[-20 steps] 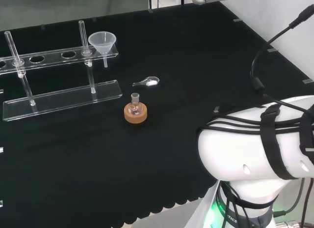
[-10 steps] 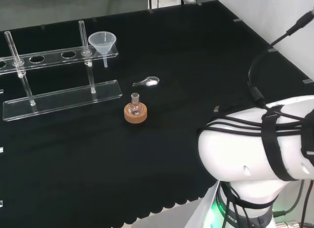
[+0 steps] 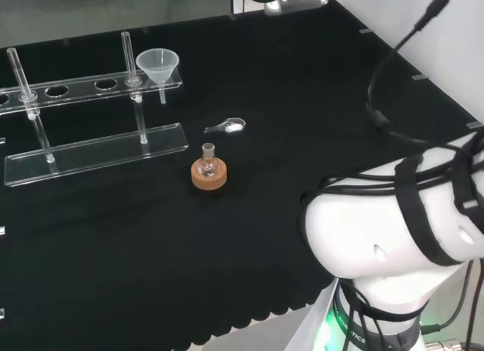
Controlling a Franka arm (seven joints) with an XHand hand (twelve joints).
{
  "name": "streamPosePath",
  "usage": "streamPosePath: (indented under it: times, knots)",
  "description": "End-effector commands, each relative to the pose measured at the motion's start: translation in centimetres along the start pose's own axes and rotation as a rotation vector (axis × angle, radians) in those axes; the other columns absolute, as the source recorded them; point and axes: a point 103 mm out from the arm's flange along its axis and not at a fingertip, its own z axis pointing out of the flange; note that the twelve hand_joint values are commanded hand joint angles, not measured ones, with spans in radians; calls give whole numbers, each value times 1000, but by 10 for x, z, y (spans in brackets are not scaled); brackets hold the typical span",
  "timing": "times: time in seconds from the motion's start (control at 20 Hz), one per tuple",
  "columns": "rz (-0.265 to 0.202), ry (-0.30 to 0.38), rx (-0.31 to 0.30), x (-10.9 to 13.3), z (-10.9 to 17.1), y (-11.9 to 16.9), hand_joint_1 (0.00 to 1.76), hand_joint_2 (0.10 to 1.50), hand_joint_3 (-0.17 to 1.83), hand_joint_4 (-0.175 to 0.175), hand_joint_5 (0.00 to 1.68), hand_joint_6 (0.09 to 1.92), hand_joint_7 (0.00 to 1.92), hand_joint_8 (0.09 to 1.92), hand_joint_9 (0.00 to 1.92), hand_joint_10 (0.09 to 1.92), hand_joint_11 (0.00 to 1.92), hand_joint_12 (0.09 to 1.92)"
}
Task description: Pick up the funnel from the transparent funnel stand.
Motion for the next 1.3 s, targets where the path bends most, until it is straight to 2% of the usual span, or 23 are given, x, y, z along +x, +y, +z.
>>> streamPosePath:
  times: [0.05, 0.3, 0.5, 0.75, 1.05, 1.3]
  knots:
    - [-44, -10, 13, 13, 23, 59, 0, 1133, 413, 11, 157, 87, 0, 324, 107, 654, 124, 1358]
    - [-91, -3, 52, 31, 40, 107, 0, 1131, 412, 8, 158, 87, 0, 329, 108, 655, 122, 1361]
    - [-105, 1, 85, 35, 54, 130, 0, 1130, 412, 5, 160, 87, 0, 334, 110, 657, 120, 1362]
    - [-97, -5, 119, 42, 72, 141, 0, 1117, 405, 1, 152, 87, 0, 344, 110, 659, 112, 1366]
    - [-124, -23, 184, 57, 95, 151, 3, 1073, 361, 3, 126, 87, 0, 387, 115, 687, 76, 1402]
    - [-145, -55, 238, 71, 105, 156, 117, 989, 299, 1, 101, 87, 0, 424, 117, 718, 42, 1424]
